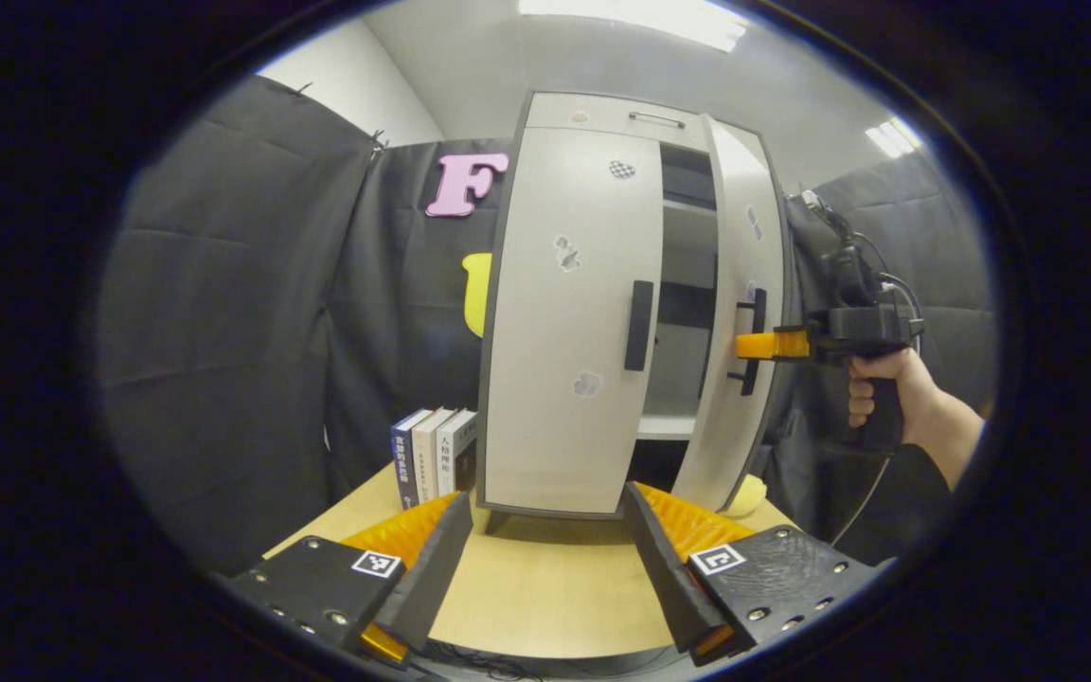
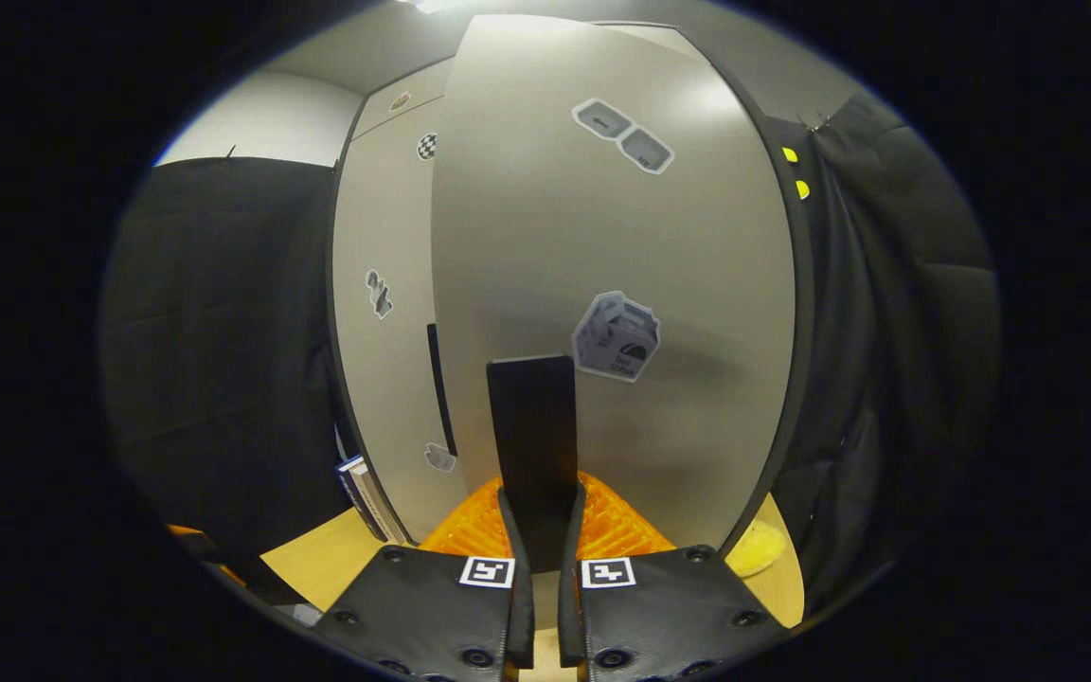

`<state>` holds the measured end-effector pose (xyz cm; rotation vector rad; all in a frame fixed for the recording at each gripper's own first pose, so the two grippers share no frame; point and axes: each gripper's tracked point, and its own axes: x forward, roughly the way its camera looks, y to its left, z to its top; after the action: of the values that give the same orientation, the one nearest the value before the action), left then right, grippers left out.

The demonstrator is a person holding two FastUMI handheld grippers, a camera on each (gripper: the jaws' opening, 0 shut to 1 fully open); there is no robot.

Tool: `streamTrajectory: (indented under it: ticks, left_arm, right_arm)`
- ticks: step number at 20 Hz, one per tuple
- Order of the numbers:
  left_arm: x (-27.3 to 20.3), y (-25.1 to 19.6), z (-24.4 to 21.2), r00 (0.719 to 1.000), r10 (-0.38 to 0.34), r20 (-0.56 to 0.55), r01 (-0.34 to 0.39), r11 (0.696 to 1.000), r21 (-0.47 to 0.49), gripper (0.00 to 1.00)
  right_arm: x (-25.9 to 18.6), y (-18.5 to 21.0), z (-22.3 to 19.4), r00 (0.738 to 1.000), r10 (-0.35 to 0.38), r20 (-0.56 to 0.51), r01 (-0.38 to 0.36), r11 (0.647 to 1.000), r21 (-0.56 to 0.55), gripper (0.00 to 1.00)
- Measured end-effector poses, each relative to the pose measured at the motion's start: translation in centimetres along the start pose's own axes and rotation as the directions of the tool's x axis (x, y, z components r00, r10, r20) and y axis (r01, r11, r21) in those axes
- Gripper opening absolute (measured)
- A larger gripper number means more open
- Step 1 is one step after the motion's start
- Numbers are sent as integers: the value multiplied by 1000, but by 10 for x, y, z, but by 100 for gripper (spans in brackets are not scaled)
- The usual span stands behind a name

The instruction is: Open the right door of the double-door shoe cabinet with the right hand, and open the left door with the left hand.

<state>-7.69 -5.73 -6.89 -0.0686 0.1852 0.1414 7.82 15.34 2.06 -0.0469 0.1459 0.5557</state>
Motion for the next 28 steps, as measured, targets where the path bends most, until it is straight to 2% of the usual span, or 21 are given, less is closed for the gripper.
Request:
streamTrajectory:
  ticks: [9,14,21,27,28]
  left_arm:
    - [-27,-31,0,999,36,9,-36,999,20,94]
    - [-38,-50,-3,999,38,12,-38,999,27,94]
    - [-45,-61,-7,999,32,13,-32,999,30,95]
    - [-42,-67,-13,1000,13,-4,-13,999,39,95]
    - [-41,-68,-13,1000,8,-5,-8,999,40,94]
  right_arm:
    - [-43,-31,-8,998,59,11,-59,998,37,12]
    - [-61,-50,-10,998,65,4,-65,997,50,11]
    - [-66,-69,-10,999,45,11,-45,997,67,11]
    - [-71,-83,-10,1000,0,13,-1,999,54,11]
    - [-73,-88,-9,1000,-11,13,11,999,52,8]
